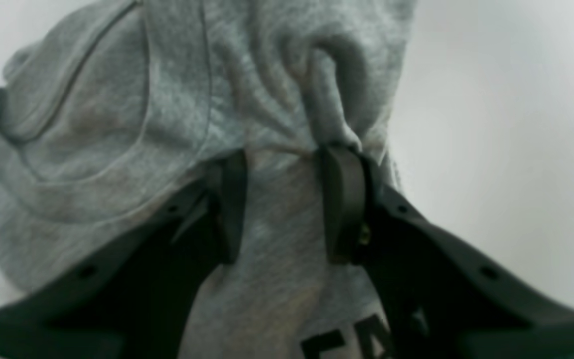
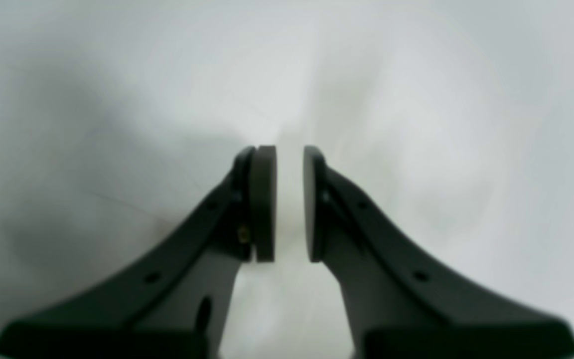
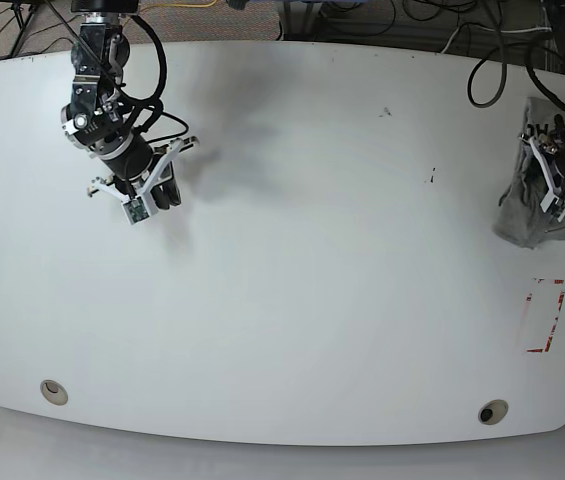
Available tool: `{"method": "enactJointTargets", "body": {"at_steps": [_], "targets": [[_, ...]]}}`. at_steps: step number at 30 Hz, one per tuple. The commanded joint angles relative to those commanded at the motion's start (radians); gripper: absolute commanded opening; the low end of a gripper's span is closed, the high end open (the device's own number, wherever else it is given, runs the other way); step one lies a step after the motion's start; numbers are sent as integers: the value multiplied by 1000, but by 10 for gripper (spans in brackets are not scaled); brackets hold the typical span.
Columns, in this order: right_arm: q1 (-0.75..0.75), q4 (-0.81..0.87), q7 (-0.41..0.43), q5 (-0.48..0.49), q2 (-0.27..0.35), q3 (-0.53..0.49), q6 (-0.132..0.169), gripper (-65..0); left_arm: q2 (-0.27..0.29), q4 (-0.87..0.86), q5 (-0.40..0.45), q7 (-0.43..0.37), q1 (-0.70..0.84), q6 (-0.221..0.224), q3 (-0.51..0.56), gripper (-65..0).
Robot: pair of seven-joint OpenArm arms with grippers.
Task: Layout the t-shirt on the table in an organized manner, then fold the t-shirt properly
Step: 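Release the shirt with the left gripper and raise both grippers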
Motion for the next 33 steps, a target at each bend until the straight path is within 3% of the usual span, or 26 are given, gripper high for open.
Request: {"method": "enactJointTargets", "body": {"at_steps": [5,11,14,18,21,24,29,32,33], "targets": [[-12,35,0,-2,0,2,14,-555,-37,-2,0,0,2,0,-6,-413],[-37,80,0,-2,0,-5,14,-555,-38,60,-2,38,0,0,-115,-413],[-38,101,2,-5,0,-5,14,-555,-3,153,-2,100,-34,0,-130,-413],[-38,106,18,-11,0,-6,14,-555,52,270,6,121,-58,0,-132,-413],[-44,95,98,-14,0,-5,5,-555,130,361,21,60,-55,0,-129,-413],[-66,52,238,-60,2,-2,0,-555,247,420,97,-66,-38,0,-107,-413],[-100,-17,431,-172,-11,17,0,-555,381,462,183,-255,17,0,-32,-413],[-124,-41,489,-175,-43,61,0,-555,440,466,190,-328,55,0,-14,-413],[-140,-43,502,-176,-68,94,9,-555,474,473,190,-376,86,28,-6,-413]]}}
